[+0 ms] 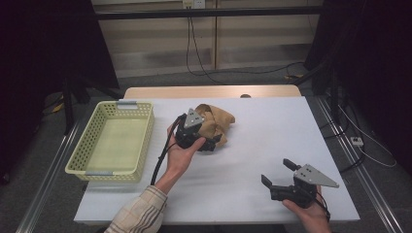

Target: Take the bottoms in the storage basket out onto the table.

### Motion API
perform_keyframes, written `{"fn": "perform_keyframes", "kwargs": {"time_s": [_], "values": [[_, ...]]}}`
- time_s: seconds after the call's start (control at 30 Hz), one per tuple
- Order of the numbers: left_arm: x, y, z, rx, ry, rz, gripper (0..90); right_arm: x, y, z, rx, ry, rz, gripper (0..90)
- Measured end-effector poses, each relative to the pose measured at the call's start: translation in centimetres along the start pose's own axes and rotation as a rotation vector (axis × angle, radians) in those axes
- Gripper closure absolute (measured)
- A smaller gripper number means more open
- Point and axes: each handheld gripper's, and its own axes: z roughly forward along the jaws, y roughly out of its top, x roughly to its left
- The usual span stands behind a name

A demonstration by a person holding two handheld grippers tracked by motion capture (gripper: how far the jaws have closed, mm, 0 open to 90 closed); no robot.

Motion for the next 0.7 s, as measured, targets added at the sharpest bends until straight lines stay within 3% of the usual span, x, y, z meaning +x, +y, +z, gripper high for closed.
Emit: {"fn": "perform_keyframes", "kwargs": {"time_s": [0.2, 0.7], "values": [[-0.1, 0.1, -0.8, 0.004, 0.005, 0.023, 4.5, 0.0, 0.0, 0.0, 0.000, -0.001, 0.002, 3.7], [-0.5, 0.1, -2.6, -0.018, 0.007, 0.026, 4.7, 0.0, 0.0, 0.0, 0.000, -0.001, 0.002, 3.7]]}}
